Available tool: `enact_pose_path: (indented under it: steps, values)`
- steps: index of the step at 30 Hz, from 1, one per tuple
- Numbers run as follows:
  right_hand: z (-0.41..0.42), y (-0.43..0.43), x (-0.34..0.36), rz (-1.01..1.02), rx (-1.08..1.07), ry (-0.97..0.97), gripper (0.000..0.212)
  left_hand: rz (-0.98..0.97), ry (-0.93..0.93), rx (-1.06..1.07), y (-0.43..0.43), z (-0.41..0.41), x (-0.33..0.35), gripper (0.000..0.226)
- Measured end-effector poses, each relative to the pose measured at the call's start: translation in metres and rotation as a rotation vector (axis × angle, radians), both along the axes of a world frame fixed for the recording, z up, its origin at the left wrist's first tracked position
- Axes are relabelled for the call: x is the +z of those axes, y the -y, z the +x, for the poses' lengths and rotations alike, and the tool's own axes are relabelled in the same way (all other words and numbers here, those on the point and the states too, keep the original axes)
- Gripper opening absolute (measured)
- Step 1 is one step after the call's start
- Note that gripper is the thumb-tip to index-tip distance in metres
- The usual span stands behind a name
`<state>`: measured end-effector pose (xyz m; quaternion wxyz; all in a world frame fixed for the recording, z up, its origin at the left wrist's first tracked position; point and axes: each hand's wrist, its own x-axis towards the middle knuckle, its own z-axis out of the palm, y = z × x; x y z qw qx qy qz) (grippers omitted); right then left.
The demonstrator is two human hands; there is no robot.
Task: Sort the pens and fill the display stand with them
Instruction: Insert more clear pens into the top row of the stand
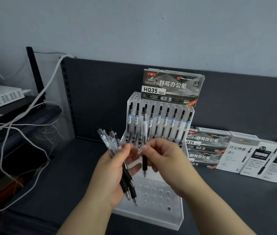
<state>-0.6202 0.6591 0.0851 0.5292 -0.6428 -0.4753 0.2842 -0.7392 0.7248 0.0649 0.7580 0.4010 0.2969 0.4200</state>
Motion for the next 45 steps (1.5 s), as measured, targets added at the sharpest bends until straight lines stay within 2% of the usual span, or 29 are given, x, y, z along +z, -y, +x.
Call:
enact_pose_path:
  steps: [3,9,22,27,35,41,45]
  values:
    - [0.009,-0.001,0.008,0.091,-0.122,-0.07,0.007,-0.02,-0.022,0.066,-0.003,-0.004,0.003,0.012]
    - [0.03,-0.014,0.018,0.199,-0.335,0.01,0.006,-0.101,0.022,0.075,-0.009,-0.006,0.002,0.02]
    - [0.034,-0.045,-0.003,-0.119,-0.415,0.51,0.006,-0.284,0.147,0.045,-0.02,-0.015,0.0,0.027]
    - [0.033,-0.049,-0.003,-0.175,-0.439,0.591,0.007,-0.334,0.165,0.015,-0.022,-0.022,0.001,0.036]
    - [0.032,-0.051,-0.002,-0.217,-0.454,0.621,0.027,-0.3,0.137,-0.019,-0.019,-0.031,0.004,0.033]
    - [0.029,-0.046,0.001,-0.191,-0.443,0.617,0.016,-0.265,0.13,-0.044,-0.015,-0.036,0.006,0.029]
    - [0.01,-0.027,0.006,-0.084,-0.447,0.464,0.013,-0.207,0.111,-0.055,-0.013,-0.036,0.004,0.028]
